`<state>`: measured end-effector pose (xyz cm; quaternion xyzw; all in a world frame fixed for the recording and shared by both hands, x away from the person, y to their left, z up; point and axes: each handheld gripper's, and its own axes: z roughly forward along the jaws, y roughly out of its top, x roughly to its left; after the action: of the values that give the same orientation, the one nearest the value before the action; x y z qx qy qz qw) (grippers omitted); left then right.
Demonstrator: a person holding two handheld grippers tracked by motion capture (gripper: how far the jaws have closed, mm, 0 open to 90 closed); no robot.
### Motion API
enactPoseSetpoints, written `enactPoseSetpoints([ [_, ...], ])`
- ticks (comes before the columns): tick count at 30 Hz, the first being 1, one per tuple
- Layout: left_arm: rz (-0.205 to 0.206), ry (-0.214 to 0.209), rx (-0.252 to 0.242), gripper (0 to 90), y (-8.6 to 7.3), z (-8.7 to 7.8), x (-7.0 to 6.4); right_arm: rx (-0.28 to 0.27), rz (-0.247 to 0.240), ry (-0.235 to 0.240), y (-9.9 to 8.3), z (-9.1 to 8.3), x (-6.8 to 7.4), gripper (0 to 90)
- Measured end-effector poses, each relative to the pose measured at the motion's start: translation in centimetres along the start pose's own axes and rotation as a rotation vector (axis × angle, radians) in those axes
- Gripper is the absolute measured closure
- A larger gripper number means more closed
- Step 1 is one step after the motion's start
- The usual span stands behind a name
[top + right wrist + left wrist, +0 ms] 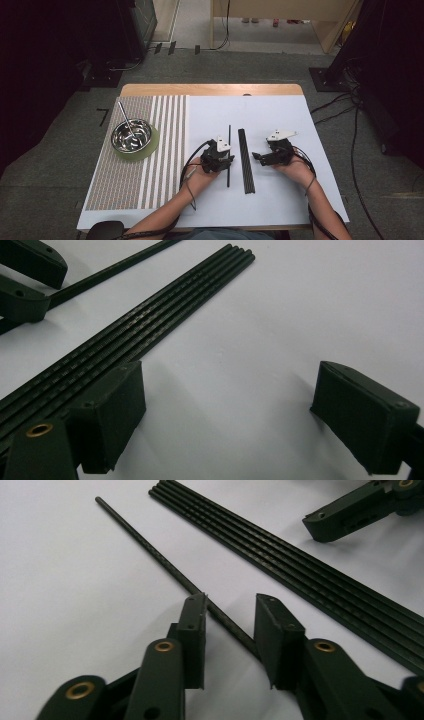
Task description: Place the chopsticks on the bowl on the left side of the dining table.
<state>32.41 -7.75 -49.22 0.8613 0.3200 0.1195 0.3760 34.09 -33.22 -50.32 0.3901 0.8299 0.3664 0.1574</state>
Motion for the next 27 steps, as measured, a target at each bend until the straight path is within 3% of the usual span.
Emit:
enactPoseSetpoints([
  [6, -0.03, -0.006, 0.025, 77.1, 0.2, -0.3, 0.5, 0.0, 0.0, 0.0, 0.0, 0.0, 0.0, 13.3],
  [15, -0.091, -0.018, 0.045, 79.7, 0.2, -0.6, 1.4, 0.0, -0.002, -0.001, 0.0, 0.0, 0.0, 13.3],
  [27, -0.117, -0.024, 0.062, 82.9, 0.3, -1.0, 2.2, 0.0, -0.001, -0.001, 0.0, 0.0, 0.0, 13.3],
])
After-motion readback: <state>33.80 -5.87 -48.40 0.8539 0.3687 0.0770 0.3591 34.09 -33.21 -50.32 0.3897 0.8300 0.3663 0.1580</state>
